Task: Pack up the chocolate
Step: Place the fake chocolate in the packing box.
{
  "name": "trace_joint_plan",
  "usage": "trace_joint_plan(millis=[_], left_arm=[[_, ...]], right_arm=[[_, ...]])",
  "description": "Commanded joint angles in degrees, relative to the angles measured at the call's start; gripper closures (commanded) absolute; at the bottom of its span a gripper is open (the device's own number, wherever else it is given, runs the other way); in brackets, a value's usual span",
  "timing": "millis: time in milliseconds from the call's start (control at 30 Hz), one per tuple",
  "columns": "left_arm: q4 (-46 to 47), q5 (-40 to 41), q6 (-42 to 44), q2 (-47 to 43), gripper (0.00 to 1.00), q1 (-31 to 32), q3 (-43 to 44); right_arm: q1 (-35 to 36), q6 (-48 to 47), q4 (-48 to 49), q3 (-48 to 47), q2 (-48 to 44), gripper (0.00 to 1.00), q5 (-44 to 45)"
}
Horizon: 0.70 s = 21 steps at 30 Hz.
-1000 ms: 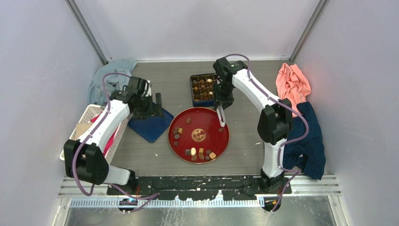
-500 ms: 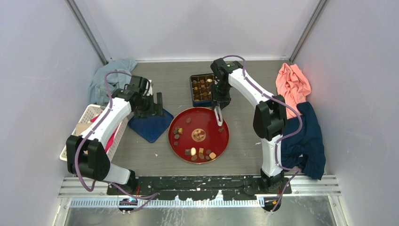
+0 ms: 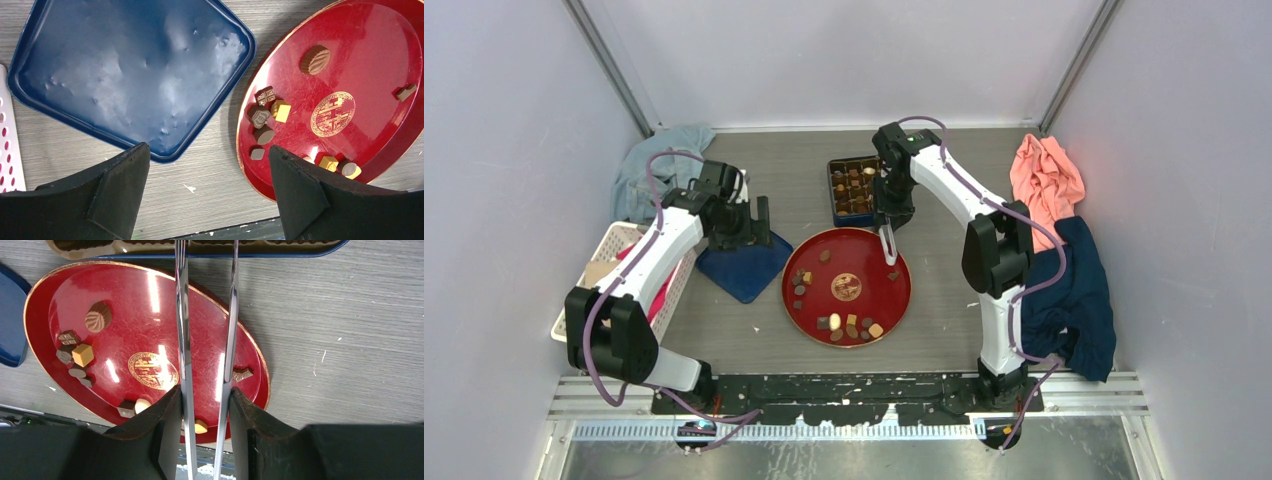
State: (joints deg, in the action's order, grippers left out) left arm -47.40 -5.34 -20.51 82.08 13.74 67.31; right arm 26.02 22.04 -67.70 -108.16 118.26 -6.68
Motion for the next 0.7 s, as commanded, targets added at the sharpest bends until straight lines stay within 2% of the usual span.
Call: trace_joint_plan(millis=[0,133,400,667], left_arm=[[1.44,0.56,0.65,-0.95,0.11,-0.48,1.88],[1.34,0.6,0.56,-1.33,0.11,-0.47,1.65],[1.18,0.26,0.56,-1.48,0.11,-0.47,1.96],[1.08,0.09,0.65,-1.9,0.11,-0.47,2.03]], right_arm=[[-0.43,0.59,1.57,-1.62,-0.27,0.69,-0.23],[-0.42,0.77,1.68,-1.73,-0.11,0.68,-0.37],[-0.41,0.97,2.19,-0.32,-1.4,0.58,-0.48],[-0.37,1.16,2.71,-0.24,-1.46,0.55,-0.88]])
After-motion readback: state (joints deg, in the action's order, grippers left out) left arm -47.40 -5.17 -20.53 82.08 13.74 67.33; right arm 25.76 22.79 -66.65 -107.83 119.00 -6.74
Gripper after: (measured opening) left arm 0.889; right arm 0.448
